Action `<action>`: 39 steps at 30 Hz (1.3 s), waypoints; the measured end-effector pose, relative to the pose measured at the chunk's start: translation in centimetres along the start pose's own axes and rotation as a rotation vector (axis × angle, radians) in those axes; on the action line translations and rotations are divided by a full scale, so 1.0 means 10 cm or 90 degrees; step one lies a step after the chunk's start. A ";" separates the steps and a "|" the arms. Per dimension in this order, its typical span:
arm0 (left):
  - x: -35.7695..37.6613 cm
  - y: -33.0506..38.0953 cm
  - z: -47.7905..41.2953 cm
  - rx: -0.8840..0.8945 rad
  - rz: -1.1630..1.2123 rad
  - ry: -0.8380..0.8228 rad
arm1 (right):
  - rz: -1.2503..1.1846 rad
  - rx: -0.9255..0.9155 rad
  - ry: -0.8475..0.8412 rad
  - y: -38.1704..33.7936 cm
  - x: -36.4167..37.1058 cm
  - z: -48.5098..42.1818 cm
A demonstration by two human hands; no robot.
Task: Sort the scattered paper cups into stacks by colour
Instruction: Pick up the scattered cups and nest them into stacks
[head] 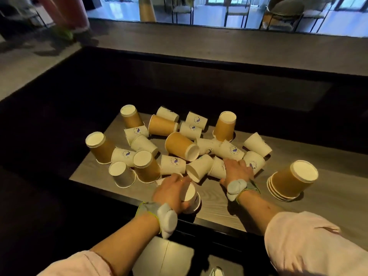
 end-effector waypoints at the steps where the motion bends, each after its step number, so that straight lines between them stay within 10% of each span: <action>1: 0.06 0.01 -0.02 0.009 -0.017 0.002 | 0.005 -0.005 0.006 -0.01 0.01 -0.01; 8: 0.12 0.01 -0.05 0.052 -0.075 0.040 | -0.022 -0.020 0.046 -0.07 -0.43 0.34; 12: -0.24 -0.31 0.03 -0.020 0.063 0.208 | -0.086 -0.104 -0.109 -0.35 -0.67 0.69; 22: 0.23 -0.59 -0.24 -0.123 -0.081 -0.047 | 0.143 -0.255 -0.153 -1.36 -0.63 1.01; 39: -0.46 -0.15 0.01 -0.013 0.764 0.165 | -0.266 -0.148 -0.162 -0.82 0.13 0.79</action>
Point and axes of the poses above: each hand's wrist, its own z-axis away from the middle knuckle, its own x-axis out of the palm, y = z × x, the point moved 10 cm from there along -z, towards the middle knuckle, and after that the axes turned 4 degrees about -z, right-handed, at the moved point
